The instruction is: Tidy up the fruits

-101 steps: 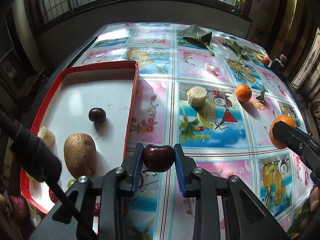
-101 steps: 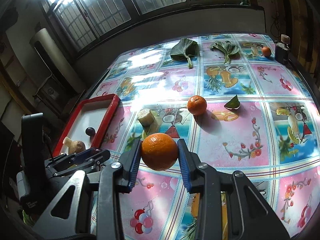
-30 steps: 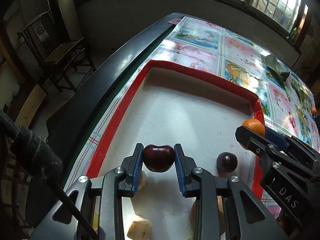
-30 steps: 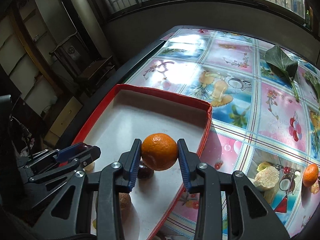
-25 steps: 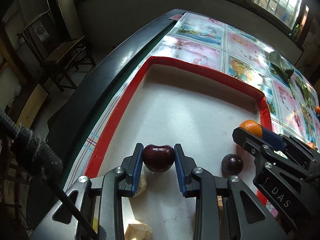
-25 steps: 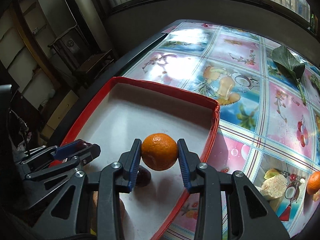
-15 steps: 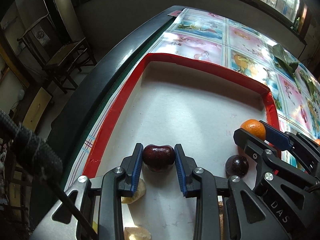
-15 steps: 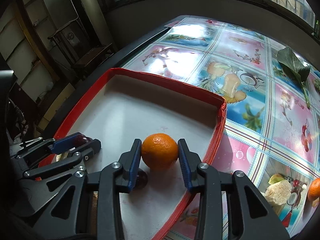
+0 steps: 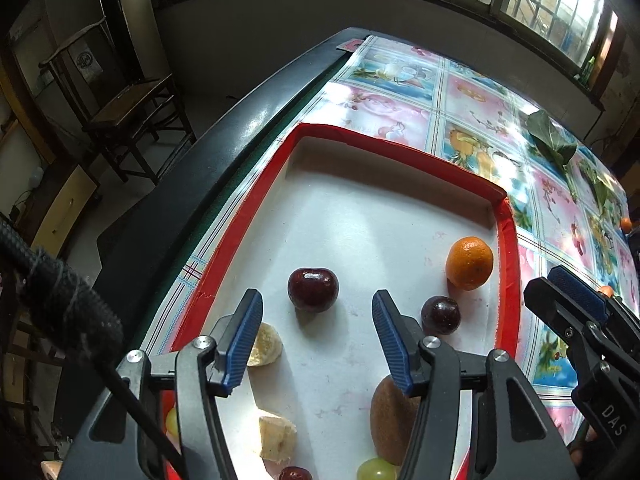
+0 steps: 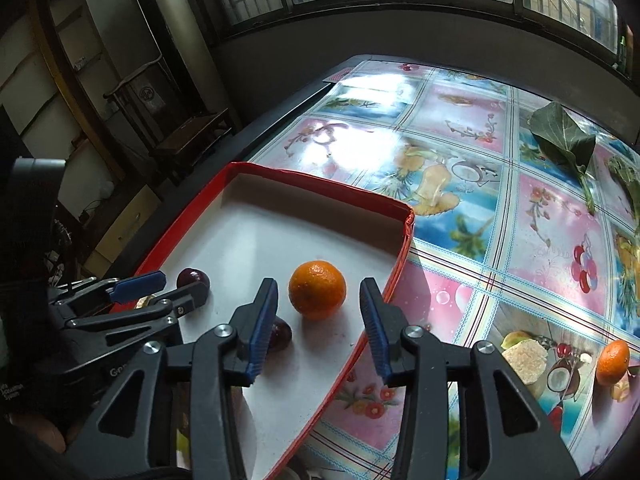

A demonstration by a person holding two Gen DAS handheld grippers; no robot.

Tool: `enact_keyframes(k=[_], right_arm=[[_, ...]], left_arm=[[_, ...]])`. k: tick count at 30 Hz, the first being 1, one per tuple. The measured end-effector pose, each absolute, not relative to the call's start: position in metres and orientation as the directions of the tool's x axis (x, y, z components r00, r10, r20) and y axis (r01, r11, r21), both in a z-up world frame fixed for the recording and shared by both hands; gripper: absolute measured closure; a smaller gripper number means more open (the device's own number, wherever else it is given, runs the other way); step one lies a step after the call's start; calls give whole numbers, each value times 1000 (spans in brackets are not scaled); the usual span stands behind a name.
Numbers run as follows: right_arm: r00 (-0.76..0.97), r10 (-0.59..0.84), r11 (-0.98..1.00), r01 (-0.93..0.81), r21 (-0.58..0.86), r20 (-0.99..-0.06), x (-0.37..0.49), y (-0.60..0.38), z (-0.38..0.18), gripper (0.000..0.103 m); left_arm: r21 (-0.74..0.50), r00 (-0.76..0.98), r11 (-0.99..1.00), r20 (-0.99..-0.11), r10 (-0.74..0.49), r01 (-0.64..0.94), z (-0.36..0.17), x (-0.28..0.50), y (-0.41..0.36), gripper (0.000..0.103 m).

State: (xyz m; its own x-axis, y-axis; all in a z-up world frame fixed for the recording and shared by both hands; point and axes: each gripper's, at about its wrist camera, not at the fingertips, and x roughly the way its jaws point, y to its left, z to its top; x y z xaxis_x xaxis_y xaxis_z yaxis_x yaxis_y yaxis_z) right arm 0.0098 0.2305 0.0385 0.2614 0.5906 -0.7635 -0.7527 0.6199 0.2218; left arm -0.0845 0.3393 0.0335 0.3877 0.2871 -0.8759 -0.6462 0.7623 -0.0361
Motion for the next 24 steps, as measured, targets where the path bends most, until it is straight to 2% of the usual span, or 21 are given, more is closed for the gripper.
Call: enact_keyframes(k=[6,24], right_arm=[[292,604,658,-707,258,-742,6,179,48,55],[356,539,774,-567,282,-764,16,60,39,55]], left_arm=[[-39,406,779,-869,283,-626,43,-84,319,43],[-69,468,871,-862,193,-487,59,-64,231,38]])
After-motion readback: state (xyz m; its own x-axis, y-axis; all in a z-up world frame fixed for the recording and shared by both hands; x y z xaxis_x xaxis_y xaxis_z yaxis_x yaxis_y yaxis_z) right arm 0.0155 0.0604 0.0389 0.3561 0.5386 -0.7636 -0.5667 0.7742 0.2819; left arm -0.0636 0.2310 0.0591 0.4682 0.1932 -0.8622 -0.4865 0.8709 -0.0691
